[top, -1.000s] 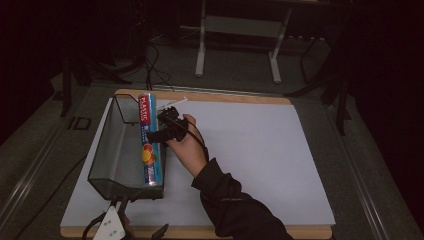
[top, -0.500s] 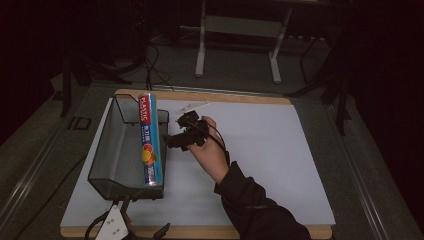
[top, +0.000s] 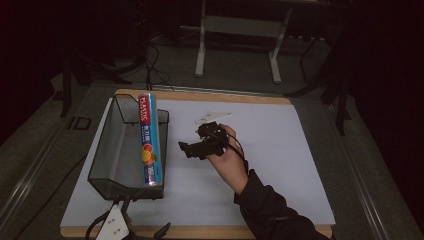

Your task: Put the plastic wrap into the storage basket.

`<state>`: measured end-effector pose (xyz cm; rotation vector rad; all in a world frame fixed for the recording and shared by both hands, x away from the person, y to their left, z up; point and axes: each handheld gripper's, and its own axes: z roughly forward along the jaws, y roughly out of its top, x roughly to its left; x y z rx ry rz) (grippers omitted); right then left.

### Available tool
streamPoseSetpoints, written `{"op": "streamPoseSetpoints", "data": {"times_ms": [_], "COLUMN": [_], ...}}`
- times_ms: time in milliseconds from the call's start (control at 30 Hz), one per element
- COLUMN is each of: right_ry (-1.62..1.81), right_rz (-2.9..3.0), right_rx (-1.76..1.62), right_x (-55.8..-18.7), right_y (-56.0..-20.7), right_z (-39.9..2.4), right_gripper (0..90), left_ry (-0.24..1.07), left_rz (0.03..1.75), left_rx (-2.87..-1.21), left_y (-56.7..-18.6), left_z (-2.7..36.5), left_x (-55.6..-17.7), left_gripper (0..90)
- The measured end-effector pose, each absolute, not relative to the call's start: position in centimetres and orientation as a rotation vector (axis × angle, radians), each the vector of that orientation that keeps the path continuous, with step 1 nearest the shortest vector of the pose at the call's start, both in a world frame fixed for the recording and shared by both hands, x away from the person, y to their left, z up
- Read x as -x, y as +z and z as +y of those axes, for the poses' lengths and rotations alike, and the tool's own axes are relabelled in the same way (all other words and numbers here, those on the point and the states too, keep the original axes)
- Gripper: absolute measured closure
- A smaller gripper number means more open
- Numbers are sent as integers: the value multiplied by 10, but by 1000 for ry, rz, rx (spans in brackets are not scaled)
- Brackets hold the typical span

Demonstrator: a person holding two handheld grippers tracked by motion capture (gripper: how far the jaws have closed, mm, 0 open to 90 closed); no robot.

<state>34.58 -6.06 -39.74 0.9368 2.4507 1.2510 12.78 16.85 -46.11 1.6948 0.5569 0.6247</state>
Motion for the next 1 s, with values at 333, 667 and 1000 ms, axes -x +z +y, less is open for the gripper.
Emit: {"op": "streamPoseSetpoints", "data": {"times_ms": [333,667,1000], "right_ry": [1255,1295,1307], "right_rz": [2449,2401,2415], "right_rx": [-913,-898,-950], "right_x": [-328,-311,-295], "right_y": [-407,-415,-430], "right_z": [-92,-120,-151], "right_gripper": [117,117,117], "left_ry": [623,623,625], "left_rz": [554,556,557], "left_rx": [-1701,-1701,-1705], "left_y": [-461,-461,-462], "left_z": [167,167,167], "left_x": [-128,-128,-128], "left_gripper": [24,24,24]}}
